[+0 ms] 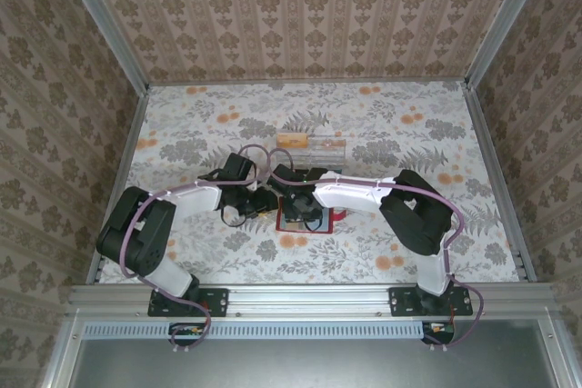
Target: Take the credit cards out of the card holder
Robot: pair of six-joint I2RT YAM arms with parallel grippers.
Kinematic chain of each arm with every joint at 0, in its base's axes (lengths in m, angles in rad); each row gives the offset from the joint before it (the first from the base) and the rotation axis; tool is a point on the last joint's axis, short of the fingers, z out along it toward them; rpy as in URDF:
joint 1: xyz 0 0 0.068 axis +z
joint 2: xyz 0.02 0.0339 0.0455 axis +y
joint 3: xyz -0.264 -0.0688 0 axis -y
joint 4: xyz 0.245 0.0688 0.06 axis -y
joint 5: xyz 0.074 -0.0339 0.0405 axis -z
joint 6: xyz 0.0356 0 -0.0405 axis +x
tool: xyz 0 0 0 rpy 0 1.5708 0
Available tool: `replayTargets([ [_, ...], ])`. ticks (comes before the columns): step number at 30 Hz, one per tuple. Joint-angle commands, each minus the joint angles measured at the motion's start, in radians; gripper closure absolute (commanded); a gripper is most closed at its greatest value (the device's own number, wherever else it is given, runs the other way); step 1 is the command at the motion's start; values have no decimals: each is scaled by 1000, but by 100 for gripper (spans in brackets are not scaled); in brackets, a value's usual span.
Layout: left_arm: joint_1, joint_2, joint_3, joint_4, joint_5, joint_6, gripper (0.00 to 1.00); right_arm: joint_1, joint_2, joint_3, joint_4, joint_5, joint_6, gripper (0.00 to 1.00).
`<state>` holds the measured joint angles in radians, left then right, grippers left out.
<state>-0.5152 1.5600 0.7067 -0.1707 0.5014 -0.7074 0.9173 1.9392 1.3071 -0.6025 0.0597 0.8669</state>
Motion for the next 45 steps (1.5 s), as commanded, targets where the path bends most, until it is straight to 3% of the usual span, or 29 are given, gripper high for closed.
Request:
replayTargets([
  [1, 7, -21, -9, 2, 14, -9, 69, 9, 24, -17, -14, -22, 1, 75],
  [14, 20, -48, -21, 2, 4, -13, 69, 17, -19, 60, -101, 23, -21, 56],
  [45, 52, -65, -46, 11, 17, -10, 69, 19, 93, 47, -72, -48, -34, 44],
])
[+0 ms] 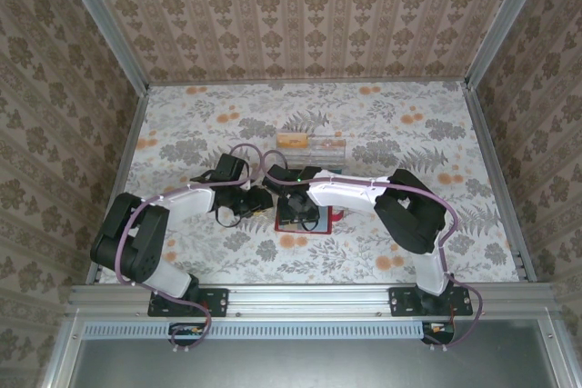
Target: Take the credit cards out of the card holder
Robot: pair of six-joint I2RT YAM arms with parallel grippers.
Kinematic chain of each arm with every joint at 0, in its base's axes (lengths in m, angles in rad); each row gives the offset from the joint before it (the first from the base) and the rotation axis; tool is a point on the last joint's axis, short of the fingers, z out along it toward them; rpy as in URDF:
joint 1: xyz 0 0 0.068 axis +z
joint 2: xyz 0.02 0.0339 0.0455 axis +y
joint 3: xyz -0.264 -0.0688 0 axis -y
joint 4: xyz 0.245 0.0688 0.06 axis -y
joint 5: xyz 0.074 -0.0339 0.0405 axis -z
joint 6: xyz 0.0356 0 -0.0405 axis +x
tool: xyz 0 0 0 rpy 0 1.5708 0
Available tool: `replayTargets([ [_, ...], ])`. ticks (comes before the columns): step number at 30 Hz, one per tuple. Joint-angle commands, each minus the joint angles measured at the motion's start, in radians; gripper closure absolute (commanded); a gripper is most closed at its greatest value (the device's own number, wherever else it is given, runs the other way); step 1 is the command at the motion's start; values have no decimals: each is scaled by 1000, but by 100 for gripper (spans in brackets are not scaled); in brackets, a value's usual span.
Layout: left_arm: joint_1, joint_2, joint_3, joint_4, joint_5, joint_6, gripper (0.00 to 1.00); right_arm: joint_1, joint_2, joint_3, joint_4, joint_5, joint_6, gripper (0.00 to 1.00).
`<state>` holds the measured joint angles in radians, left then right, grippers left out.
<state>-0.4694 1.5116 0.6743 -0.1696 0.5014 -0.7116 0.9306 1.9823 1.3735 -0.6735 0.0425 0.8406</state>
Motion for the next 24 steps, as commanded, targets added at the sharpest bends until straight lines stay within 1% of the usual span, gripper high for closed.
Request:
replayTargets([
  [1, 6, -16, -13, 10, 16, -6, 69, 5, 53, -20, -4, -30, -8, 46],
  [5, 6, -18, -14, 8, 17, -7, 69, 7, 47, -29, -6, -23, -8, 56],
  [11, 6, -20, -17, 10, 19, -8, 69, 4, 44, -38, -11, -20, -9, 64],
  [15, 7, -21, -18, 11, 19, -9, 69, 4, 27, -46, -6, -8, -9, 65],
  [19, 6, -21, -19, 11, 19, -9, 69, -2, -7, -58, -1, 13, -5, 70],
  [24, 6, -23, -17, 5, 18, -9, 69, -14, -68, -96, 24, 41, 15, 71],
])
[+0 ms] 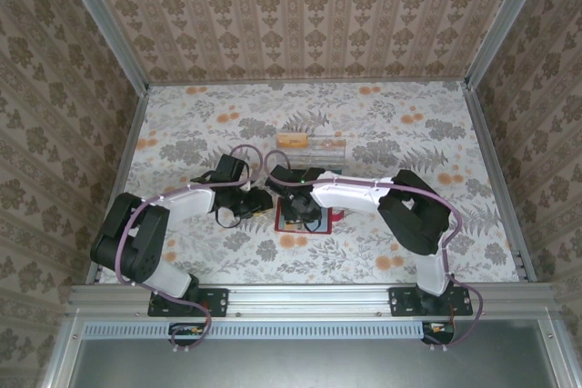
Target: Take the credit cards out of the card holder
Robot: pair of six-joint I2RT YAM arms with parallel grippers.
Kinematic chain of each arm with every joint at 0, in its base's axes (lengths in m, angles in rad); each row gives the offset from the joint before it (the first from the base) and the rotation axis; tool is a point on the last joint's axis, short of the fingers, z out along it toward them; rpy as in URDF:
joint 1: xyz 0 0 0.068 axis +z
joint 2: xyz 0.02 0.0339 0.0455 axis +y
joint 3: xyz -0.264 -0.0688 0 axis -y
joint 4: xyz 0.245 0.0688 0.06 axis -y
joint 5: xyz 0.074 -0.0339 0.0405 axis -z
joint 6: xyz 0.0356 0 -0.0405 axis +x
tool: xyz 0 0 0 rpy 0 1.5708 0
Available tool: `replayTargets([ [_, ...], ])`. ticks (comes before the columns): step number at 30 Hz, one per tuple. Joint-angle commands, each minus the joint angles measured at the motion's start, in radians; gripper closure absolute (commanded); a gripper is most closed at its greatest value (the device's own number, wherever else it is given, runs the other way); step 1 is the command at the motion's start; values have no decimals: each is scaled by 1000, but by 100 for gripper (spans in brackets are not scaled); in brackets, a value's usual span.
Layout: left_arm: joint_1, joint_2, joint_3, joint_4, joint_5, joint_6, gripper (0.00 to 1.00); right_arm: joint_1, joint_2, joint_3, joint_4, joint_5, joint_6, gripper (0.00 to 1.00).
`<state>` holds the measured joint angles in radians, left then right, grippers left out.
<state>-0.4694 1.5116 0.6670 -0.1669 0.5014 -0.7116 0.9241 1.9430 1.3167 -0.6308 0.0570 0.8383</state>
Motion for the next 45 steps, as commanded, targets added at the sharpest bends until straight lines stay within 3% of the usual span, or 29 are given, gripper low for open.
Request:
replayTargets([
  [1, 7, -23, -8, 2, 16, -7, 69, -9, -39, -49, -13, 30, 18, 71],
  [39, 5, -29, 39, -41, 31, 11, 68, -103, -371, -271, -146, 199, 68, 63],
  [45, -22, -32, 72, -50, 46, 20, 68, -110, -442, -314, -50, 172, 42, 62],
])
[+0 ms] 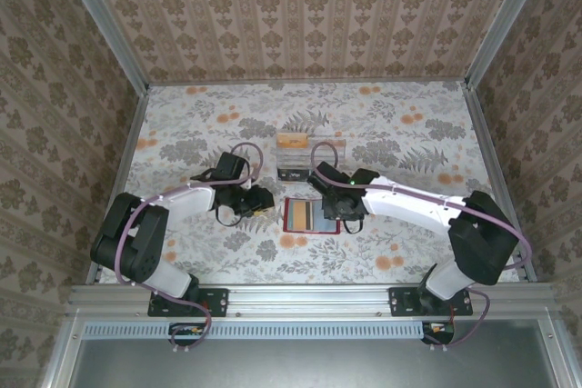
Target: Take the credit cards out of the card holder
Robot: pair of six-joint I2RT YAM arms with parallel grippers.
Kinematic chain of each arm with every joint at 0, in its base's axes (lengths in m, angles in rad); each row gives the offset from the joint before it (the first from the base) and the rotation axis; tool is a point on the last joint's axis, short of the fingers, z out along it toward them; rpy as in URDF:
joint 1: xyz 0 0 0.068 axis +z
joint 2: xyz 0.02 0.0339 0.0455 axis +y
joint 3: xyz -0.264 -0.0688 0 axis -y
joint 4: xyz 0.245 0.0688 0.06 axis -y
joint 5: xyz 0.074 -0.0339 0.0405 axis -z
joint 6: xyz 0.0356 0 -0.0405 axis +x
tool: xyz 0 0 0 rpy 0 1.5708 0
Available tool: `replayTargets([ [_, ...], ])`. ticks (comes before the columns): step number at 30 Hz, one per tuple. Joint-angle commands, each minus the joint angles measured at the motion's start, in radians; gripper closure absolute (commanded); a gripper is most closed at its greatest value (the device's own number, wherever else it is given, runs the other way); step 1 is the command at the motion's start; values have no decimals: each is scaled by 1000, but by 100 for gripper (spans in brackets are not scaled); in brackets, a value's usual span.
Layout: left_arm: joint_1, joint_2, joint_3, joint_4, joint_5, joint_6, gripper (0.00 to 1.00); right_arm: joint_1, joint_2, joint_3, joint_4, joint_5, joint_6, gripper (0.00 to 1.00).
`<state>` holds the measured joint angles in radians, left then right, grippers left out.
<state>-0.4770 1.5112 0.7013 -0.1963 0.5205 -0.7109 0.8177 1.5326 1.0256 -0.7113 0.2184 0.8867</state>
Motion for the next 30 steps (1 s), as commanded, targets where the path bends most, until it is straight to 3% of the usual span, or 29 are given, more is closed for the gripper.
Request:
replayTargets([
  [1, -22, -31, 44, -21, 29, 21, 68, -4, -40, -29, 75, -19, -23, 62],
  [6, -72, -11, 81, -29, 46, 46, 75, -13, -17, -61, 305, -199, -42, 70],
  [10, -114, 24, 109, -53, 44, 62, 95, -47, 14, -130, 496, -331, 18, 79],
  [12, -129, 45, 118, -60, 46, 68, 100, -68, 29, -172, 580, -385, 49, 82],
  [19, -179, 102, 145, -77, 37, 80, 100, -101, 81, -241, 718, -482, 96, 83],
  [30, -198, 160, 159, -109, 22, 97, 100, -109, 100, -290, 731, -479, 107, 79],
])
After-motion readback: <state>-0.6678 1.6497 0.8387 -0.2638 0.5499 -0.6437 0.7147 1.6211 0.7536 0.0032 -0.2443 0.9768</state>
